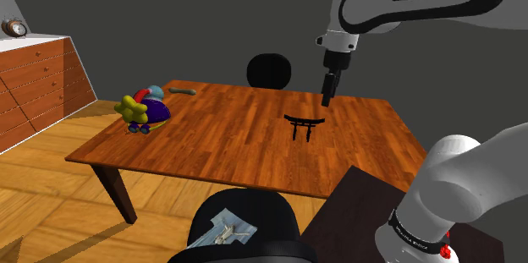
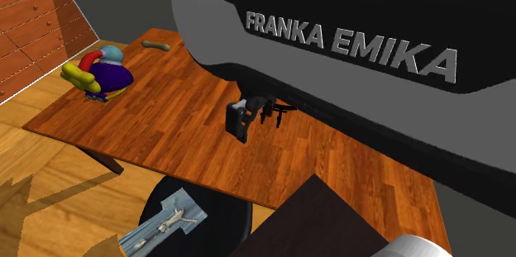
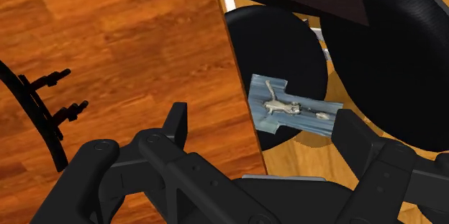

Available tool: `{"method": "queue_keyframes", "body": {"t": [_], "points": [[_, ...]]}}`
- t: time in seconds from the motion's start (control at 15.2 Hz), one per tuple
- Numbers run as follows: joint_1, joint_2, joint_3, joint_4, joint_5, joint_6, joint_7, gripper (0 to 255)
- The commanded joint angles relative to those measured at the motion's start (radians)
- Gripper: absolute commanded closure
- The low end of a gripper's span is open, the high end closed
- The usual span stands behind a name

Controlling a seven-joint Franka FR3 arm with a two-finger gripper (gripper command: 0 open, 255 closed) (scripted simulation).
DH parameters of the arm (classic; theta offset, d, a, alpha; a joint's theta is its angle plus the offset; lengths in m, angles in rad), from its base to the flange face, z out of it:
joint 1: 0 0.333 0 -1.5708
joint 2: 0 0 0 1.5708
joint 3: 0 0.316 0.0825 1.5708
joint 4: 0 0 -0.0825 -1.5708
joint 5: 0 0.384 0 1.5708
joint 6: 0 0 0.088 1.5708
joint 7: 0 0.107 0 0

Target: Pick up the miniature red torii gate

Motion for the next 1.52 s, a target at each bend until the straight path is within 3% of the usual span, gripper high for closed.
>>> {"method": "queue_keyframes", "body": {"t": [0.0, 0.66, 1.06, 1.45], "points": [[-0.004, 0.052, -0.038, 0.0, -0.01, 0.044, -0.059, 0], [-0.013, 0.398, -0.212, 0.123, 0.019, 0.204, -0.368, 0], [-0.033, 0.651, -0.273, 0.268, 0.109, 0.252, -0.566, 0], [-0.096, 0.916, -0.276, 0.468, 0.216, 0.249, -0.741, 0]]}}
